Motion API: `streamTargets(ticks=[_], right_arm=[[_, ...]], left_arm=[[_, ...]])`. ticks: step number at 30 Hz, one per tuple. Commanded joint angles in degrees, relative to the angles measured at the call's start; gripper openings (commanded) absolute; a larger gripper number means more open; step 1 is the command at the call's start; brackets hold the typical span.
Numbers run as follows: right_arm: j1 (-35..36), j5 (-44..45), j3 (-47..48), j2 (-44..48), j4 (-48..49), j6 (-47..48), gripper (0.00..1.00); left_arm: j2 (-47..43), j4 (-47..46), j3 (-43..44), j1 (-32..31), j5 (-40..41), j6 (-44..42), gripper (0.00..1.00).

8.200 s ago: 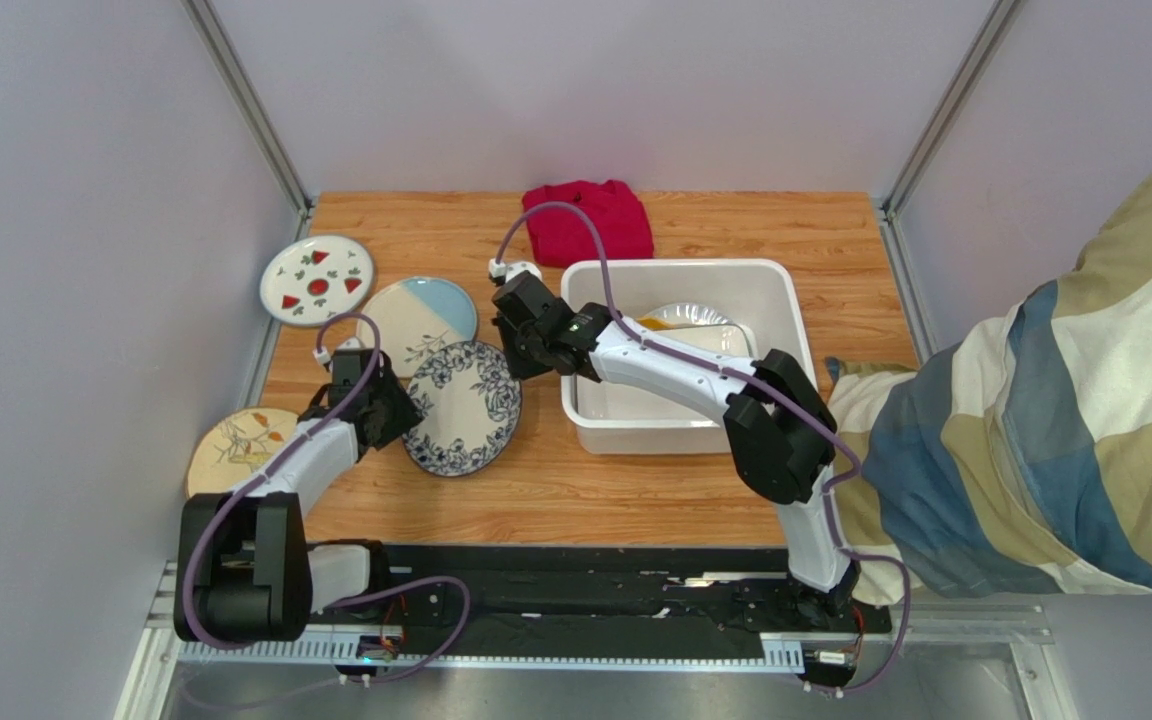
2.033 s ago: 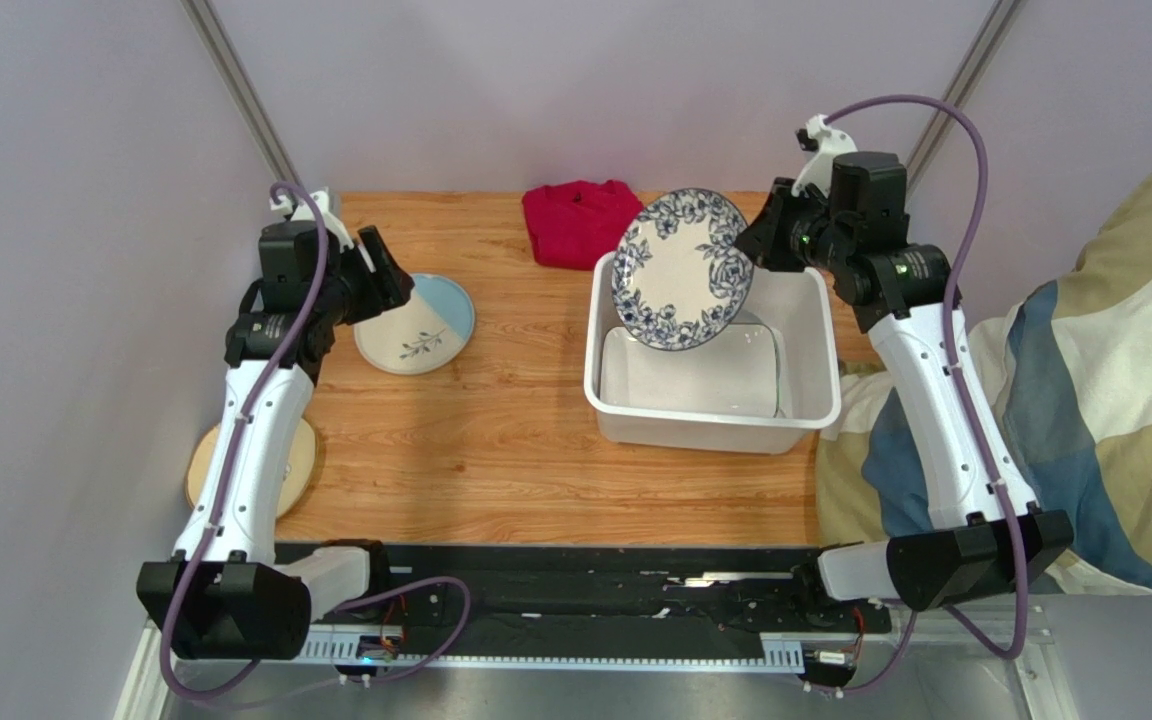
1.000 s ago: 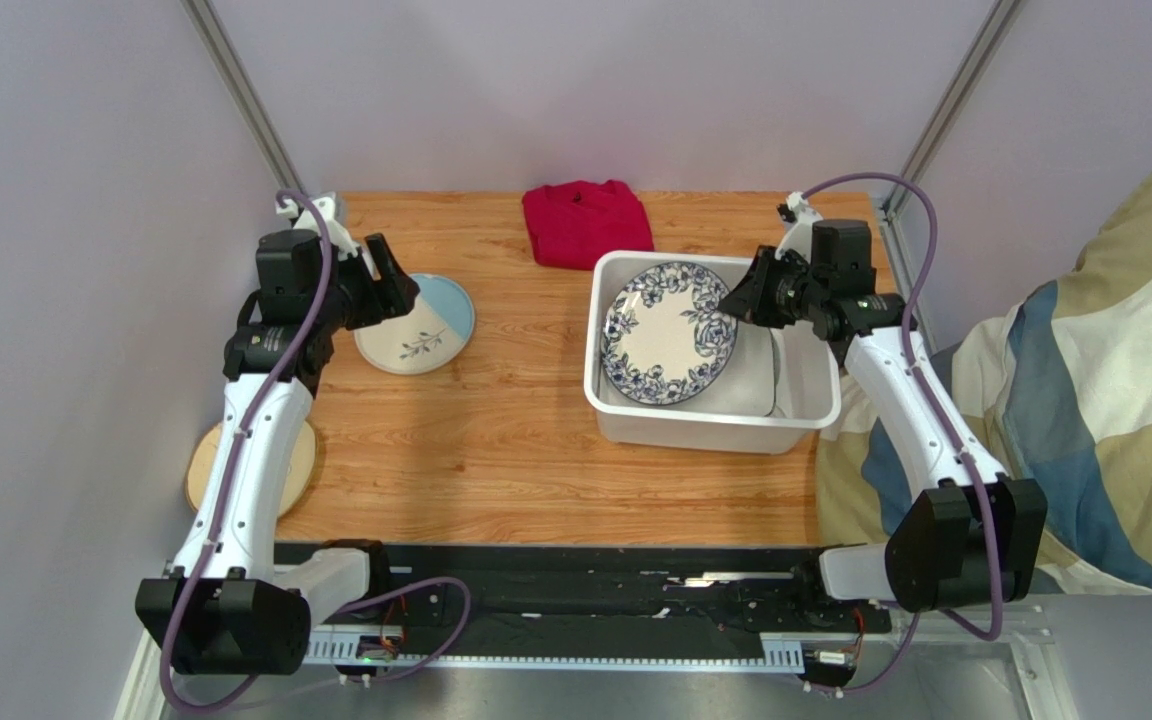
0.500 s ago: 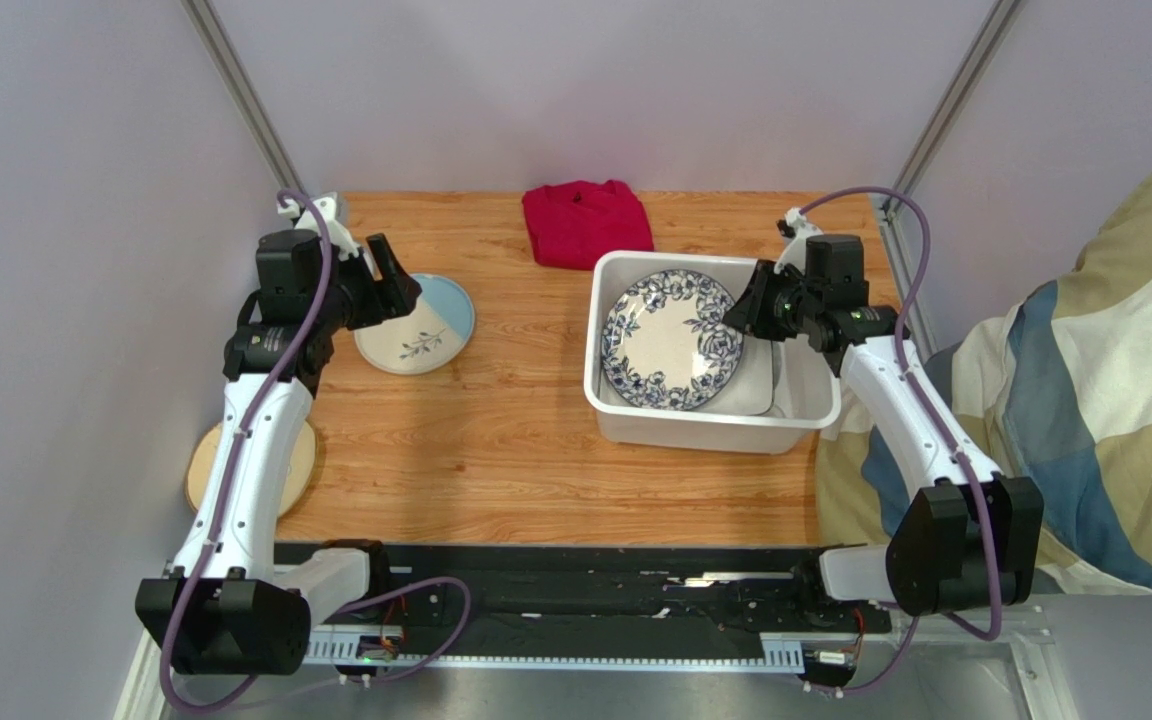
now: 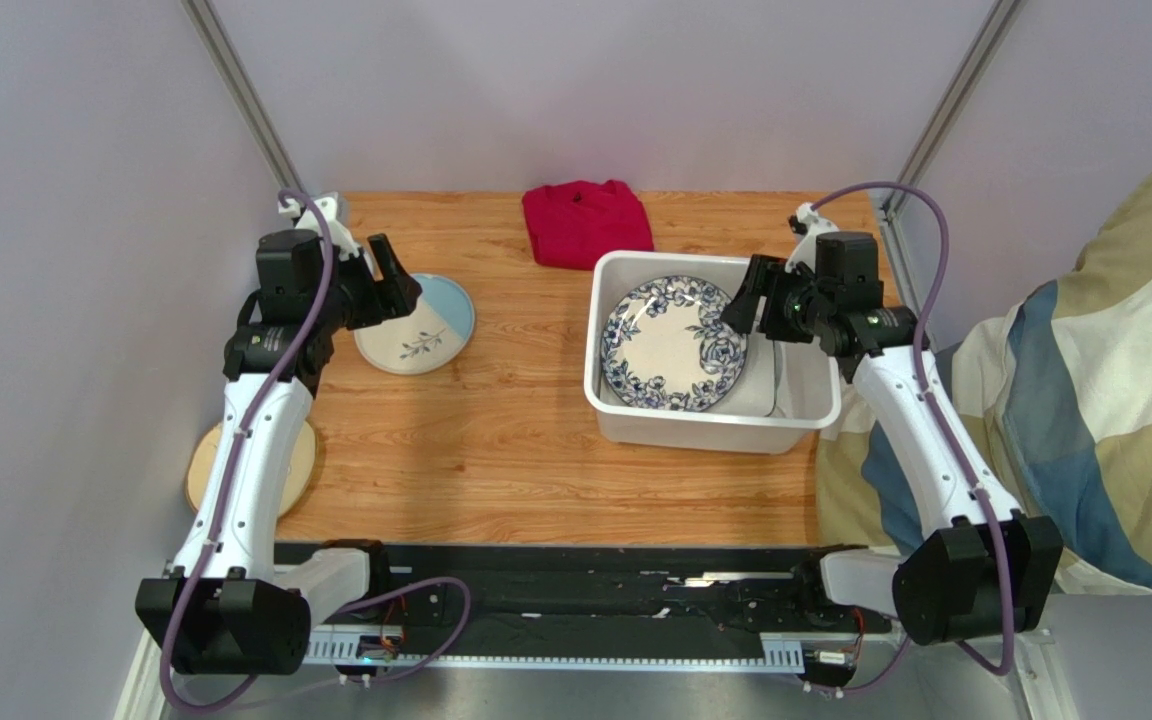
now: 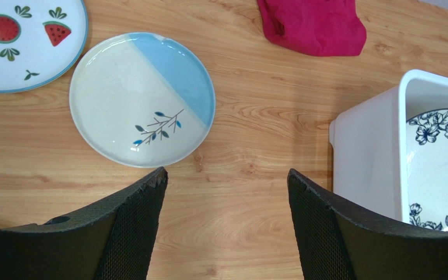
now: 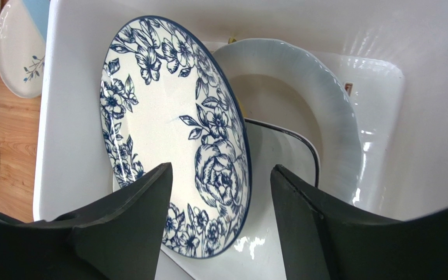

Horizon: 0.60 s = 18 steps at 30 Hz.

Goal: Place the plates into the plastic bin on the countertop
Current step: Place the plate in the plastic bin, then move the plate to the center of the board.

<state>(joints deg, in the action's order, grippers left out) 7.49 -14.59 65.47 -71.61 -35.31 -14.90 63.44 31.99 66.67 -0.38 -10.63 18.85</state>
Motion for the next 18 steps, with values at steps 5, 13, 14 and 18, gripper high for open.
streamTargets(ticks=[5, 13, 14, 18], right_arm=[[0.25, 3.26, 8.08, 4.2, -3.36, 2.94, 0.68], [3.66, -4.22, 13.18, 4.64, -0.38, 1.45, 0.68], [4.63, -4.31, 14.15, 3.95, -0.29, 1.19, 0.68], [10.96, -4.22, 18.81, 0.78, 0.24, 1.01, 0.67]], left_arm=[[0.54, -0.87, -0.4, 0.03, 4.39, -5.14, 0.81], [4.84, -4.21, -1.55, 1.7, 2.29, -4.35, 0.81], [5.72, -4.65, -1.46, 3.09, 1.24, -3.91, 0.81], [8.8, -5.18, -1.2, 7.67, -4.12, -1.46, 0.8]])
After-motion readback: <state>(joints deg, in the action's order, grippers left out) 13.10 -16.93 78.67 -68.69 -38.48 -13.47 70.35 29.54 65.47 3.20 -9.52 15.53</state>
